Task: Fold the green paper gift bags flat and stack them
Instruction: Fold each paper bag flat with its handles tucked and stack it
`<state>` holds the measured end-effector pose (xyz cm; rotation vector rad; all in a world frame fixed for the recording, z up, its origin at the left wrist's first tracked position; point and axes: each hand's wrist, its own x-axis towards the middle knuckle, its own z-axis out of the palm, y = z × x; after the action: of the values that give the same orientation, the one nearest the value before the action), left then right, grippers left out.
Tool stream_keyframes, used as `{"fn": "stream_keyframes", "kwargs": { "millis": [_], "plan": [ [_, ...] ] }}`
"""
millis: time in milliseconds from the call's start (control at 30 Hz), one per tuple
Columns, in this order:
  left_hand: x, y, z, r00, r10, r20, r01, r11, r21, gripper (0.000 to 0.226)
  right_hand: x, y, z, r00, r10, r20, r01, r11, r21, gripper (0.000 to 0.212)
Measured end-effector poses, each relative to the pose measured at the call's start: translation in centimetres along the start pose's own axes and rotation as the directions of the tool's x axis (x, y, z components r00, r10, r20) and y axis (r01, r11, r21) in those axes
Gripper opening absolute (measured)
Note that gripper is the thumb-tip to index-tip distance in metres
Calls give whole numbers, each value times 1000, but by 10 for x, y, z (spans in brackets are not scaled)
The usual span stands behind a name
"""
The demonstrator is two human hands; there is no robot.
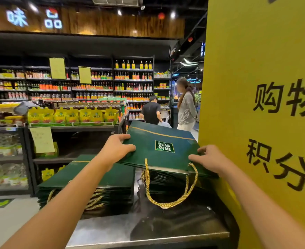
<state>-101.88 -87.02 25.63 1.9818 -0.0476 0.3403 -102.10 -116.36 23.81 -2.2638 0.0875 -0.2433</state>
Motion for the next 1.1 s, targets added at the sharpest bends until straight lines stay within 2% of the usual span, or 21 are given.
{"fn": "stream_keyframes", "kwargs": {
  "millis": [100,200,333,433,567,667,767,833,933,1100],
  "plan": [
    [8,-8,20,999,-20,33,20,1000,0,58,8,15,9,998,29,-56,-33,997,-66,53],
    [16,-17,30,998,-55,36,54,998,18,53,16,28,21,999,9,-50,-16,988,-156,48],
    [21,-28,39,992,-55,113,40,990,132,55,21,34,27,999,-34,6,34,959,-280,48],
    [26,-25,41,983,-29,179,-24,957,290,58,28,32,30,995,-93,27,97,952,-291,45],
    [43,-4,37,980,99,176,-184,793,580,61,48,34,35,988,-138,66,150,956,-254,52],
    [57,19,46,920,200,336,-387,591,708,61,65,35,43,981,-167,103,187,954,-236,60],
    [72,26,72,830,116,546,-541,410,734,65,82,41,54,978,-150,144,186,942,-280,70],
    [82,16,88,792,20,610,-584,317,748,67,90,48,61,977,-100,186,161,923,-350,76],
    [91,-10,100,786,-45,616,-579,295,760,71,96,60,71,971,-70,231,158,909,-386,82],
    [91,-45,113,799,-44,600,-564,296,771,68,100,83,92,968,-65,244,157,911,-381,85]
  ]
}}
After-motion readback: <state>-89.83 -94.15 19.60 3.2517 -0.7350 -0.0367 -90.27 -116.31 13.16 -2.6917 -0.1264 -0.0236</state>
